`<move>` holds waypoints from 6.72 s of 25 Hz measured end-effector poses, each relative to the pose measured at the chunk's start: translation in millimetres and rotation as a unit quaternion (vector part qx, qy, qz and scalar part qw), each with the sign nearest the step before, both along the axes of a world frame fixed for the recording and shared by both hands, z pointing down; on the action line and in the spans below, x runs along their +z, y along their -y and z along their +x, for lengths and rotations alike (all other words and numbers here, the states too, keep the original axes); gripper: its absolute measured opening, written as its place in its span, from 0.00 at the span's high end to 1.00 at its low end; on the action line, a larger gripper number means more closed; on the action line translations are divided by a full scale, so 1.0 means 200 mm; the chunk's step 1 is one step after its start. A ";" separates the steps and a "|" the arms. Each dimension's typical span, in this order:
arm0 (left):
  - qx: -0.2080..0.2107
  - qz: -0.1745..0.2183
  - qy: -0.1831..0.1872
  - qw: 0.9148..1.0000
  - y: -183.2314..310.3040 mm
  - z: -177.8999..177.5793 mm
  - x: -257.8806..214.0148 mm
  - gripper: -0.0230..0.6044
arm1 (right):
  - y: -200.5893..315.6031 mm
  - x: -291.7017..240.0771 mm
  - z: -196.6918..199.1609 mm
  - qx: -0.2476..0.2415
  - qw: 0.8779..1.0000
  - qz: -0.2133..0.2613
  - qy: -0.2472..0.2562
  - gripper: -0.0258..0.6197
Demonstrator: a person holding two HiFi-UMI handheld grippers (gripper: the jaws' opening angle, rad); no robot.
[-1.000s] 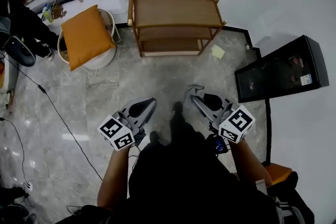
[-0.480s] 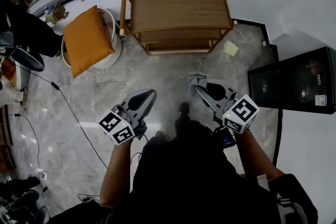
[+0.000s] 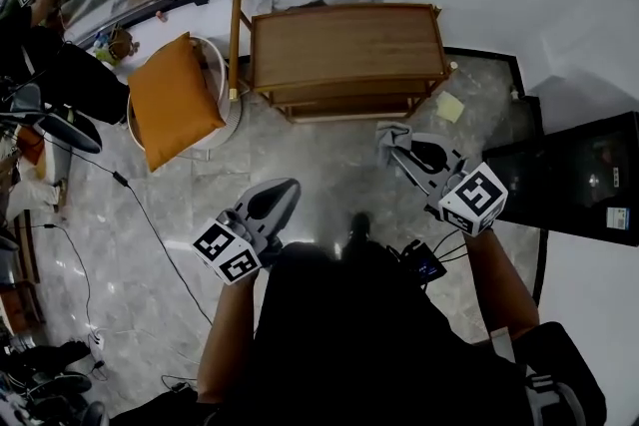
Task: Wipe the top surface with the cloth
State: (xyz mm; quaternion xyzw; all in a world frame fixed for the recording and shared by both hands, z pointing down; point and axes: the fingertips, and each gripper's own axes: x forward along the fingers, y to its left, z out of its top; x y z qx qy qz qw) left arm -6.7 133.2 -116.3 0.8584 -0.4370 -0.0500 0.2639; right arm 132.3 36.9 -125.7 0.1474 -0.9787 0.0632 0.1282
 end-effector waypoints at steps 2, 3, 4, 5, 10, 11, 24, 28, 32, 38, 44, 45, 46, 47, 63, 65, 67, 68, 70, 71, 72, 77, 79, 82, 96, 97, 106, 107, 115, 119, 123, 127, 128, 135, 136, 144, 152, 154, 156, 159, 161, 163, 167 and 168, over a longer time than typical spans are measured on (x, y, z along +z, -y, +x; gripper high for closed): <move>0.003 -0.003 -0.002 1.000 0.02 -0.04 0.03 0.94 | 0.07 0.02 0.00 0.002 1.000 0.013 -0.015 0.91; 0.005 -0.005 -0.004 1.000 0.03 -0.06 0.04 0.95 | 0.10 0.04 0.00 0.005 1.000 0.017 -0.024 0.91; 0.006 -0.007 -0.006 1.000 0.04 -0.09 0.06 0.95 | 0.13 0.06 0.00 0.008 0.999 0.021 -0.034 0.91; 0.008 -0.009 -0.008 1.000 0.05 -0.11 0.07 0.94 | 0.16 0.09 0.00 0.009 0.999 0.026 -0.046 0.91; 0.030 -0.025 -0.006 0.999 0.04 -0.29 0.19 0.94 | 0.25 0.15 -0.02 -0.019 0.991 0.072 -0.114 0.91; 0.037 -0.030 -0.004 0.999 0.05 -0.33 0.22 0.95 | 0.28 0.14 -0.03 -0.027 0.989 0.078 -0.123 0.91; 0.055 -0.029 0.049 0.997 0.32 -0.59 0.95 0.94 | 0.43 0.78 -0.58 -0.071 0.981 0.108 -0.146 0.91; 0.052 -0.027 0.063 0.996 0.43 -0.57 1.30 0.95 | 0.46 1.30 -0.72 -0.060 0.984 0.091 -0.138 0.91; 0.035 -0.020 0.083 0.996 0.55 -0.59 1.62 0.95 | 0.49 1.63 -0.87 -0.037 0.994 0.048 -0.096 0.91; -0.018 0.005 0.104 0.994 0.74 -0.72 1.89 0.95 | 0.57 1.92 -1.12 -0.024 0.998 0.010 -0.057 0.91; -0.026 0.025 0.145 0.989 0.88 -0.84 2.10 0.95 | 0.68 2.16 -1.35 -0.041 0.998 0.000 -0.052 0.91; -0.028 0.031 0.150 0.988 0.90 -0.87 2.12 0.95 | 0.70 2.21 -1.39 -0.043 0.997 0.001 -0.057 0.91; -0.030 0.038 0.154 0.987 0.93 -0.89 2.14 0.95 | 0.72 2.25 -1.42 -0.044 0.997 0.000 -0.063 0.91; -0.032 0.046 0.160 0.986 0.96 -0.91 2.16 0.95 | 0.75 2.29 -1.46 -0.045 0.997 0.000 -0.068 0.91; -0.055 0.073 0.236 0.968 1.16 -1.19 2.43 0.95 | 0.83 2.45 -1.81 -0.073 0.984 0.080 -0.140 0.91; -0.068 0.073 0.239 0.966 1.16 -1.20 2.44 0.95 | 0.85 2.47 -1.84 -0.074 0.982 0.091 -0.151 0.91; -0.078 0.072 0.239 0.965 1.14 -1.22 2.42 0.95 | 0.86 2.50 -1.86 -0.075 0.978 0.092 -0.170 0.91; -0.081 0.072 0.239 0.965 1.12 -1.23 2.42 0.95 | 0.87 2.52 -1.87 -0.076 0.977 0.088 -0.181 0.91; -0.079 0.071 0.243 0.964 1.09 -1.22 2.41 0.95 | 0.87 2.57 -1.90 -0.080 0.972 0.084 -0.203 0.91; -0.075 0.071 0.247 0.964 1.07 -1.21 2.41 0.95 | 0.88 2.59 -1.90 -0.080 0.969 0.088 -0.215 0.91; -0.070 0.070 0.252 0.963 1.06 -1.20 2.42 0.95 | 0.88 2.62 -1.91 -0.081 0.966 0.094 -0.226 0.91; -0.057 0.073 0.261 0.961 1.02 -1.18 2.43 0.95 | 0.89 2.68 -1.91 -0.079 0.959 0.103 -0.253 0.91; -0.057 0.070 0.257 0.962 1.02 -1.17 2.44 0.95 | 0.89 2.68 -1.92 -0.082 0.956 0.109 -0.258 0.91; -0.053 0.068 0.254 0.963 1.03 -1.15 2.44 0.95 | 0.91 2.68 -1.92 -0.078 0.955 0.118 -0.262 0.91; -0.029 0.078 0.255 0.963 1.14 -0.95 2.41 0.95 | 1.07 2.68 -1.62 -0.027 0.952 0.118 -0.281 0.91; -0.027 0.080 0.255 0.963 1.16 -0.93 2.40 0.95 | 1.09 2.68 -1.57 -0.021 0.951 0.118 -0.286 0.91; -0.005 0.088 0.248 0.965 1.26 -0.68 2.41 0.95 | 1.27 2.69 -1.10 0.037 0.941 0.104 -0.320 0.91; 0.001 0.091 0.247 0.965 1.27 -0.64 2.41 0.95 | 1.29 2.68 -1.03 0.048 0.940 0.101 -0.322 0.91; 0.043 0.107 0.253 0.961 1.32 -0.36 2.40 0.94 | 1.34 2.64 -0.71 0.066 0.926 0.117 -0.352 0.91; 0.052 0.113 0.255 0.959 1.32 -0.31 2.38 0.95 | 1.41 2.64 -0.48 0.092 0.912 0.109 -0.384 0.91; 0.055 0.119 0.251 0.959 1.33 -0.28 2.37 0.95 | 1.49 2.63 -0.20 0.129 0.900 0.092 -0.406 0.91; 0.065 0.126 0.251 0.958 1.33 -0.23 2.37 0.95 | 1.57 2.60 0.13 0.181 0.883 0.081 -0.426 0.91; 0.066 0.127 0.251 0.957 1.33 -0.22 2.37 0.95 | 1.59 2.59 0.20 0.193 0.880 0.078 -0.426 0.91; 0.082 0.132 0.254 0.955 1.34 -0.15 2.36 0.95 | 1.66 2.54 0.52 0.255 0.875 0.062 -0.406 0.91; 0.083 0.134 0.255 0.954 1.34 -0.14 2.35 0.95 | 1.66 2.54 0.56 0.263 0.873 0.059 -0.405 0.91; 0.080 0.142 0.258 0.952 1.32 -0.16 2.32 0.95 | 1.70 2.49 0.83 0.311 0.847 0.077 -0.424 0.91; 0.043 0.139 0.262 0.954 1.23 -0.34 2.29 0.95 | 1.71 2.47 0.71 0.317 0.872 0.063 -0.367 0.91; 0.030 0.138 0.259 0.955 1.22 -0.41 2.31 0.95 | 1.61 2.39 0.45 0.288 0.911 0.066 -0.286 0.91; 0.021 0.136 0.252 0.958 1.24 -0.48 2.33 0.95 | 1.47 2.31 0.08 0.240 0.937 0.090 -0.235 0.91; -0.006 0.130 0.252 0.959 1.22 -0.61 2.33 0.95 | 1.27 2.30 -0.55 0.129 0.967 0.114 -0.188 0.91; -0.024 0.124 0.256 0.958 1.19 -0.70 2.33 0.95 | 1.14 2.35 -0.91 0.055 0.974 0.140 -0.173 0.91; -0.037 0.122 0.257 0.958 1.16 -0.77 2.31 0.95 | 1.06 2.40 -1.17 0.004 0.968 0.178 -0.176 0.91; -0.065 0.119 0.260 0.956 1.08 -0.94 2.26 0.94 | 0.99 2.40 -1.57 -0.054 0.952 0.230 -0.196 0.91; -0.073 0.118 0.260 0.956 1.06 -0.98 2.25 0.95 | 0.97 2.41 -1.66 -0.066 0.948 0.234 -0.204 0.91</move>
